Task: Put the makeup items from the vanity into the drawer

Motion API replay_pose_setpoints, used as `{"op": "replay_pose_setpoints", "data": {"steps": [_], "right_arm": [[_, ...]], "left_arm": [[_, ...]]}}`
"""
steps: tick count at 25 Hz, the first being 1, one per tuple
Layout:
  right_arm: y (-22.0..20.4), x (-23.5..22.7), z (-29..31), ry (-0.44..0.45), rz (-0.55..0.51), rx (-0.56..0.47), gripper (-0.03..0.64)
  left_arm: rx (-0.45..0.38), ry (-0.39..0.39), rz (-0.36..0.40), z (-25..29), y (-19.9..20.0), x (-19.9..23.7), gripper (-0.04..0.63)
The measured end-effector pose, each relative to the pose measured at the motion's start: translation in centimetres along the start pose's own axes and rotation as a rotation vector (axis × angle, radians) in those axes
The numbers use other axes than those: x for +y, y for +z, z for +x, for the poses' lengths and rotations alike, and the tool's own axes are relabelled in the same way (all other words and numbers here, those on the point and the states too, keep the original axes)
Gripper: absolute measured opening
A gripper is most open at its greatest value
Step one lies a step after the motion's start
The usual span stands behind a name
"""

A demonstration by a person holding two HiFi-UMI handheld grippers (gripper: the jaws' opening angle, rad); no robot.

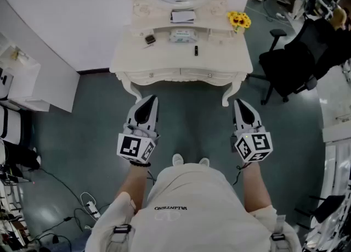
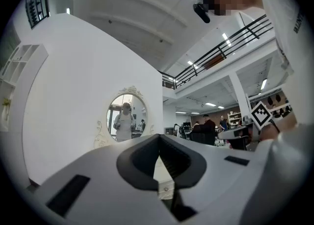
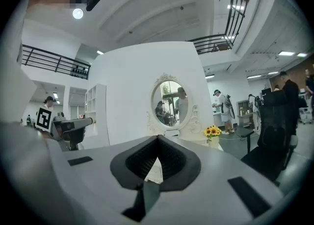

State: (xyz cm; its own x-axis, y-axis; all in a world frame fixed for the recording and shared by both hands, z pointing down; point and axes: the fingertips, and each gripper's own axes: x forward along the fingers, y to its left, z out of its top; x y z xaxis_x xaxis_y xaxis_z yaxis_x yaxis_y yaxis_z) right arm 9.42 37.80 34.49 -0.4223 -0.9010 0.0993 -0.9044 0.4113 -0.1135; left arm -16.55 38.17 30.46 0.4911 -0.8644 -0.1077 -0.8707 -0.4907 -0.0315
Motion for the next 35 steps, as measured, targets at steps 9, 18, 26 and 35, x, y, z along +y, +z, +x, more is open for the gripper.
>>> {"op": "replay_pose_setpoints", "data": {"steps": [9,18,26,35], "right_arm": [[-0.3,1.8,2.7,-0.003,0.036,-0.007,0.009],[-0.9,3.3,4.6,-0.039,0.045,-0.001,0.009],[-2.1,3.7,5.4,-0.036,0.052,0.025,0.009],[-2.7,1.1,8.7,-0.009,0.071,0.04,0.009]], "left_arm": [[0.009,-0.018,-0.032,-0.4,-0.6,2.5,0.002],[0.021,-0.052,-0.071,-0.9,-2.2,4.7,0.002],[0.045,-0.07,-0.101,-0.1,-3.7,4.7,0.002],[0.066,-0.063,-0.09,3.8,-4.5,4.8,0.002]]}}
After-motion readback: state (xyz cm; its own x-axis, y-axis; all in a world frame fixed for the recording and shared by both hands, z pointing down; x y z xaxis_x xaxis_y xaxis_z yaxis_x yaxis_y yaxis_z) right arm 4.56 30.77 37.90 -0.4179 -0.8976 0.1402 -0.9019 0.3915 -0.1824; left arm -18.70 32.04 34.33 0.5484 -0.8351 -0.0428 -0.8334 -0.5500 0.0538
